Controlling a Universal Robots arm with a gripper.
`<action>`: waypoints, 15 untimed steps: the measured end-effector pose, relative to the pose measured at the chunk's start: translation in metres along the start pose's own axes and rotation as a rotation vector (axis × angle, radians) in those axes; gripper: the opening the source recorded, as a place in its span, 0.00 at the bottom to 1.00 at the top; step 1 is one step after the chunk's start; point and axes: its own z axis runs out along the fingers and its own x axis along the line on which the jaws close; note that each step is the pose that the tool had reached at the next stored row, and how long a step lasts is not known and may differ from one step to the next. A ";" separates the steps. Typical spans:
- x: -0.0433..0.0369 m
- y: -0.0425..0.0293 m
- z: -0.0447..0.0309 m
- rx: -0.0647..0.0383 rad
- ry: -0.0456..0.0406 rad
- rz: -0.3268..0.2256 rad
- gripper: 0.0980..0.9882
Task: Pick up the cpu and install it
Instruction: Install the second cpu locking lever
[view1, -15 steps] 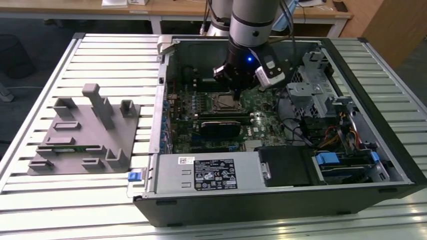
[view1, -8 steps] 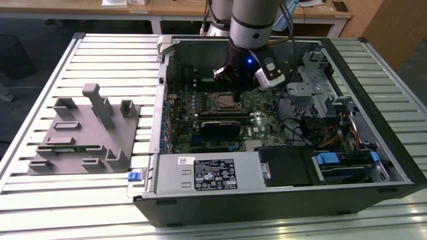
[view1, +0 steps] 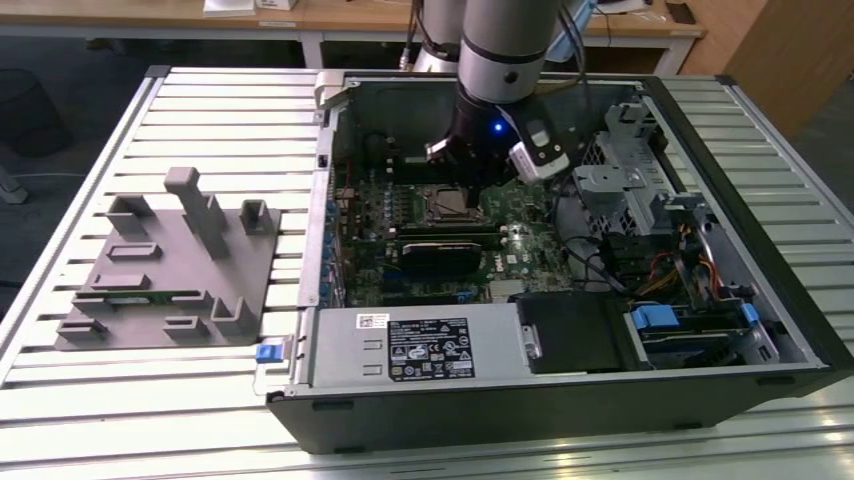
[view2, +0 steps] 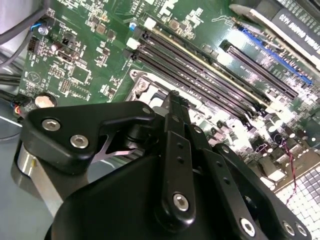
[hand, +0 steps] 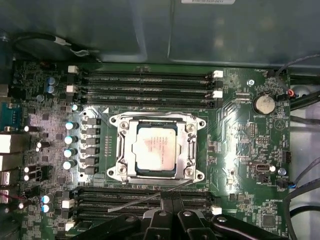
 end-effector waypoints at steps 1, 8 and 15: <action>0.0009 -0.0003 0.0005 0.000 0.0000 0.000 0.01; 0.0117 -0.0007 0.0034 0.000 0.0003 0.000 0.01; 0.0127 -0.0013 0.0058 -0.001 0.0232 0.001 0.01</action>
